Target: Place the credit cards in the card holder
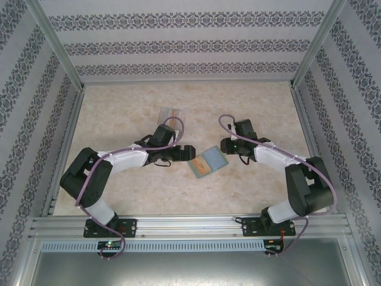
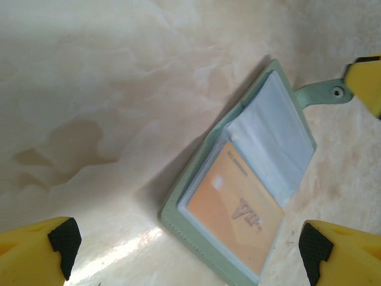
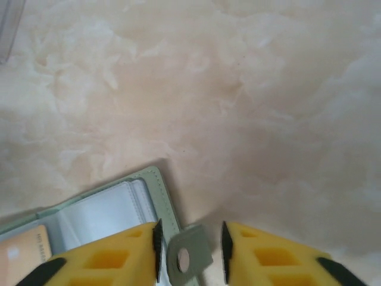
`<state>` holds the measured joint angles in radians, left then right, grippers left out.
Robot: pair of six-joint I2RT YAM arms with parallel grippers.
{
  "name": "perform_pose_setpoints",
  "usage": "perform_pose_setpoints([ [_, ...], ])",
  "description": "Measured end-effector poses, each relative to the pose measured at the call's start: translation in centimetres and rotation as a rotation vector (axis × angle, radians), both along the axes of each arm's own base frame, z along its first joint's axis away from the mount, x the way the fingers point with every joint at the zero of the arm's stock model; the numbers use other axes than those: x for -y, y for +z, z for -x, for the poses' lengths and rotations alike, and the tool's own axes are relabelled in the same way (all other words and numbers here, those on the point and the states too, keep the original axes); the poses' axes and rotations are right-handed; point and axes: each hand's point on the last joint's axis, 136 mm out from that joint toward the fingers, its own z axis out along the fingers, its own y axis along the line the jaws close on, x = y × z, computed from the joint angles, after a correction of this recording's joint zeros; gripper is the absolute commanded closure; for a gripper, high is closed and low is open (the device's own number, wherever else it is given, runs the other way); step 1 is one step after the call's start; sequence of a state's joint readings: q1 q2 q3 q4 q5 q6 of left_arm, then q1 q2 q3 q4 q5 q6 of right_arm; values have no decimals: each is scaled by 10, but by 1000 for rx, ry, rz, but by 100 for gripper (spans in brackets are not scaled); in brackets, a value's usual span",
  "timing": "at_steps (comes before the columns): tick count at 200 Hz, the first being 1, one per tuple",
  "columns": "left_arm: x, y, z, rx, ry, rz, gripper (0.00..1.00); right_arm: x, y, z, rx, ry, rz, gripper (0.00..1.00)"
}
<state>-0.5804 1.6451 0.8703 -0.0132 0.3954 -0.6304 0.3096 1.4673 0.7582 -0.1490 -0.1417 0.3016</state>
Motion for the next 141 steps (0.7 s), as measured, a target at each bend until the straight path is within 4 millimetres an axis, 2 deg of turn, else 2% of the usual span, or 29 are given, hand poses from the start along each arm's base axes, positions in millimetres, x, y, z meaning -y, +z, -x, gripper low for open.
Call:
perform_pose_setpoints([
  [18,-2,0,-1,6,8,-7,3,4,13,7,6,12,11,53],
  [31,-3,0,-1,6,12,-12,3,-1,24,11,9,32,26,53],
  [61,-8,-3,-2,-7,30,-31,3,-40,40,26,5,146,48,54],
  [74,-11,-3,-3,-10,37,-38,3,-54,33,34,-31,192,55,52],
  [84,-12,-2,-3,-8,43,-45,3,-58,20,39,-78,208,70,50],
  [115,-16,5,-5,10,55,-48,3,-46,-28,53,-270,183,110,40],
  [141,-17,5,-5,11,58,-53,3,-39,-36,58,-327,160,102,38],
])
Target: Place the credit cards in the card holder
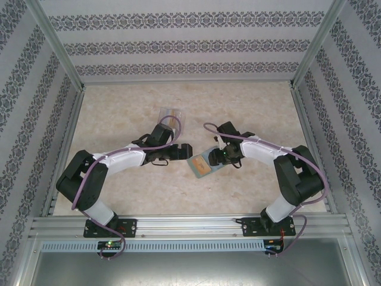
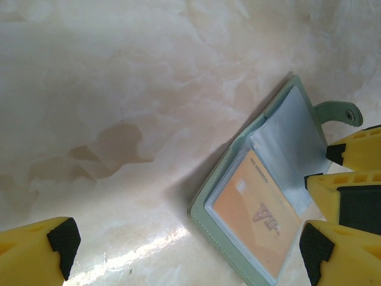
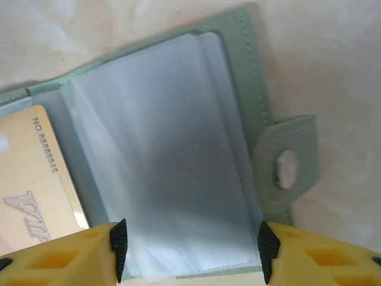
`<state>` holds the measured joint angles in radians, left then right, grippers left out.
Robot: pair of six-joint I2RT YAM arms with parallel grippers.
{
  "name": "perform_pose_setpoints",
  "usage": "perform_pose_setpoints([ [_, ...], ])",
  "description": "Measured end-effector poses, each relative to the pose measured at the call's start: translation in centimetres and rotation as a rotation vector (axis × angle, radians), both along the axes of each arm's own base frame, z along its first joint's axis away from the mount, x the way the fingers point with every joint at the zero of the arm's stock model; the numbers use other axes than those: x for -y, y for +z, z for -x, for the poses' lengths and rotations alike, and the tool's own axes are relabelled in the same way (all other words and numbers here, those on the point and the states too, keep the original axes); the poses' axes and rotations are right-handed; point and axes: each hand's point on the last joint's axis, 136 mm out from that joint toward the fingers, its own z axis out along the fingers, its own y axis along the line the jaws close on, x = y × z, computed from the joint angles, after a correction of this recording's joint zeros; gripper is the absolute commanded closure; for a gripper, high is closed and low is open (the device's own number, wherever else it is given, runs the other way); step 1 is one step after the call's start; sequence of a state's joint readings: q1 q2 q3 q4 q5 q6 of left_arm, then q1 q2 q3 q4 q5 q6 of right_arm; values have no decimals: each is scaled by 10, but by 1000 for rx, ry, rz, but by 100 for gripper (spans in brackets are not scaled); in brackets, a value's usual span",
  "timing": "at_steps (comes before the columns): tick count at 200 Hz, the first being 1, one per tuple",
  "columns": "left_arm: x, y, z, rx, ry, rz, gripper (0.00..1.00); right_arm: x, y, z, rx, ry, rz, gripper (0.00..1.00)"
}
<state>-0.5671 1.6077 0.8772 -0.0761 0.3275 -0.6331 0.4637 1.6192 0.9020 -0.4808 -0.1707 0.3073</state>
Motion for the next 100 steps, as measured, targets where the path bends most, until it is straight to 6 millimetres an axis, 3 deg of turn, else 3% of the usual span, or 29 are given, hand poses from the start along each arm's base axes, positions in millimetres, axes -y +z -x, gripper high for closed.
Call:
perform_pose_setpoints([
  [100,-3,6,-2,20,14,-8,3,-6,-4,0,-37,4,-38,47],
])
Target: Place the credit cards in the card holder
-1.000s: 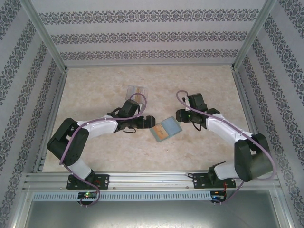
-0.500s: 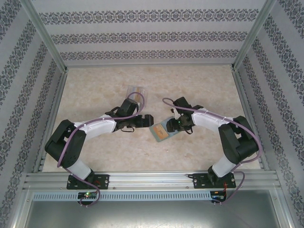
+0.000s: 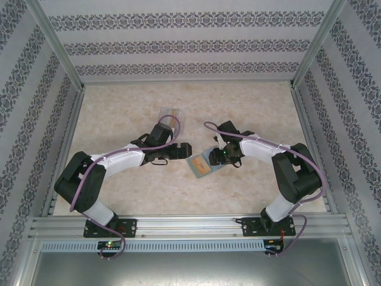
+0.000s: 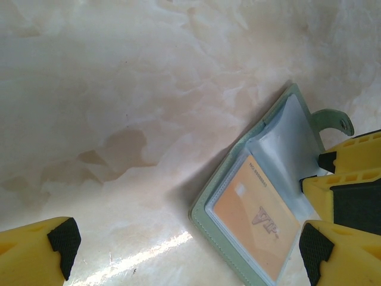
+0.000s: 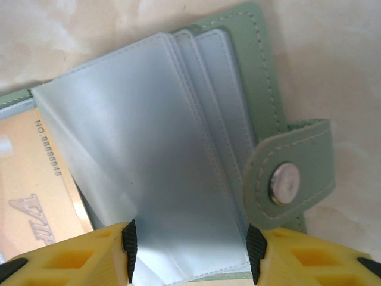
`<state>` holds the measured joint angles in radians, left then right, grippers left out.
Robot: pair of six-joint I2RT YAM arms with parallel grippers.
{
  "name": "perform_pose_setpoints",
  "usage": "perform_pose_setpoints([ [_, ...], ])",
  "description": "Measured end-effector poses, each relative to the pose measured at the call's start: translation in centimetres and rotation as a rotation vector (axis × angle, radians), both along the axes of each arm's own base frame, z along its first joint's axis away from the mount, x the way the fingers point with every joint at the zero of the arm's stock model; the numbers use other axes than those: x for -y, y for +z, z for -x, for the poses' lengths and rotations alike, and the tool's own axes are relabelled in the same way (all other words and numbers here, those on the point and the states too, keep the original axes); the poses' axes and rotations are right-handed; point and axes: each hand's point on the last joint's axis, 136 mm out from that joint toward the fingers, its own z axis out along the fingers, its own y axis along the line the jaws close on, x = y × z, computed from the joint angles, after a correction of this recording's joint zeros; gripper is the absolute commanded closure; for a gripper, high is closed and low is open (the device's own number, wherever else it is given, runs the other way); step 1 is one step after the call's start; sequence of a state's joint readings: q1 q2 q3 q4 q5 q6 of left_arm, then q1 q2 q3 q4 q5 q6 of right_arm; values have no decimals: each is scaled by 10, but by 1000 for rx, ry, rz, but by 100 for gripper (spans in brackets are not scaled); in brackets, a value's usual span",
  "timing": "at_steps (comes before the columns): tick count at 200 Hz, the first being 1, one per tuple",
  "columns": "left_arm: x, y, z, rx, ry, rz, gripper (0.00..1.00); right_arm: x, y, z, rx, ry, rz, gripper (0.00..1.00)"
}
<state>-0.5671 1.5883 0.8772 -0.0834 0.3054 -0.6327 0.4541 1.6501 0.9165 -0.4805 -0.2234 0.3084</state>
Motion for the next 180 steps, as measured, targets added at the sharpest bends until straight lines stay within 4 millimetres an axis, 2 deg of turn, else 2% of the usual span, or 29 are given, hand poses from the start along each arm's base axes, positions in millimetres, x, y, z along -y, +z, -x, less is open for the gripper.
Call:
perform_pose_setpoints([
  [36,0,0,0,0,0,0,4,-11,4,3,-19,16,-66,45],
  [79,-1,-1,0,3,5,-8,4,-36,15,6,-50,26,-216,45],
  [141,-6,-21,2,-26,14,-48,3,-57,30,5,-65,37,-352,46],
  [180,-9,-22,0,-17,27,-63,3,-65,34,9,-88,40,-418,46],
])
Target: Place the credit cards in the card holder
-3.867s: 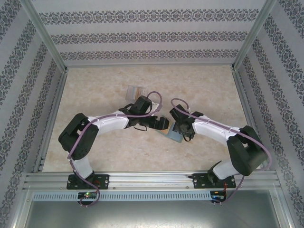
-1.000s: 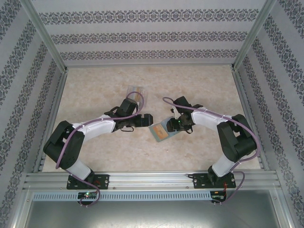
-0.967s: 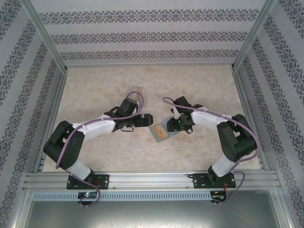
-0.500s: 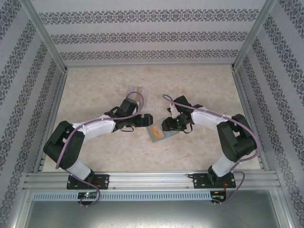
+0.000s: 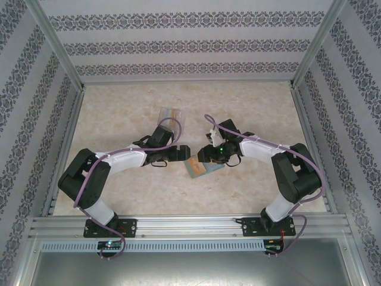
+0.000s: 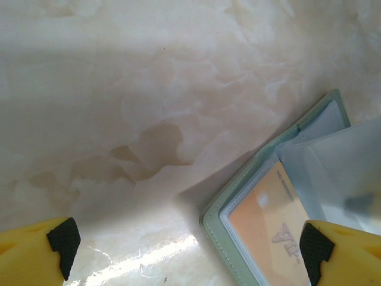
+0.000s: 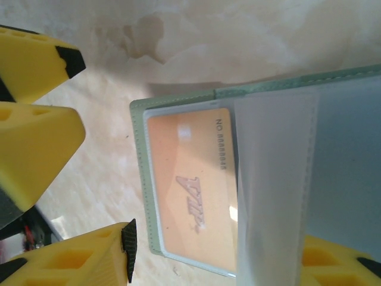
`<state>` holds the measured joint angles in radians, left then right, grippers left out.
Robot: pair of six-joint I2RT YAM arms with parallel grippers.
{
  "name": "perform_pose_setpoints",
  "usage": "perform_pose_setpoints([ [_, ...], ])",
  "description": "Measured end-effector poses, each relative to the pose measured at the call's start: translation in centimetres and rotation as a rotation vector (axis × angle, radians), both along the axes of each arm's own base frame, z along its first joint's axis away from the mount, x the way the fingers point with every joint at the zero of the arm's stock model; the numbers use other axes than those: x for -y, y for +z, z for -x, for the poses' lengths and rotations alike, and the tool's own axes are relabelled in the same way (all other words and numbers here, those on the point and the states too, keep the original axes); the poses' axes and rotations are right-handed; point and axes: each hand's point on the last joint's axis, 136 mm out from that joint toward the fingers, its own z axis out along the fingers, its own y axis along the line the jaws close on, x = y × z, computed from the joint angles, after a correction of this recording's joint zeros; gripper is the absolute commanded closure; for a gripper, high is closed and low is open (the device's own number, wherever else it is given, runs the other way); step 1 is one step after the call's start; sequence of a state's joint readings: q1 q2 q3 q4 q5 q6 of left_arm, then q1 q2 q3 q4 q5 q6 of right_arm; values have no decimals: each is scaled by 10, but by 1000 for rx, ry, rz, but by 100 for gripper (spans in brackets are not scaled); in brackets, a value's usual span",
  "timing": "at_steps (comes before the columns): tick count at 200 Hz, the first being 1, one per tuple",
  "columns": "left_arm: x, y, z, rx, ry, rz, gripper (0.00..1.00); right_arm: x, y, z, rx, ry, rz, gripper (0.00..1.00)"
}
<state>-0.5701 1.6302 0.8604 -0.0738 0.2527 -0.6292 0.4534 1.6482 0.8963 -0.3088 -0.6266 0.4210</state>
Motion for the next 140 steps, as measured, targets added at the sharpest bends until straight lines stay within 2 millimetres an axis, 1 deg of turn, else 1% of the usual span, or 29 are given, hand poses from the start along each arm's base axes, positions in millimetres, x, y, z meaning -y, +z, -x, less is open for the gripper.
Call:
perform_pose_setpoints([
  [30,-2,0,-1,5,7,-8,3,-4,4,2,-4,12,-33,46],
  [64,-8,-1,-5,18,37,-32,2,-12,11,4,-7,29,-76,46],
  [75,-14,-2,-4,17,51,-36,1,-18,12,7,-7,43,-88,46],
  [90,-28,-2,-3,21,82,-45,1,-25,14,12,-7,69,-104,46],
  [113,-43,5,-8,44,129,-61,1,-35,7,19,-34,93,-116,46],
  [140,-52,11,-10,58,157,-87,1,-42,-8,25,-86,100,-111,46],
])
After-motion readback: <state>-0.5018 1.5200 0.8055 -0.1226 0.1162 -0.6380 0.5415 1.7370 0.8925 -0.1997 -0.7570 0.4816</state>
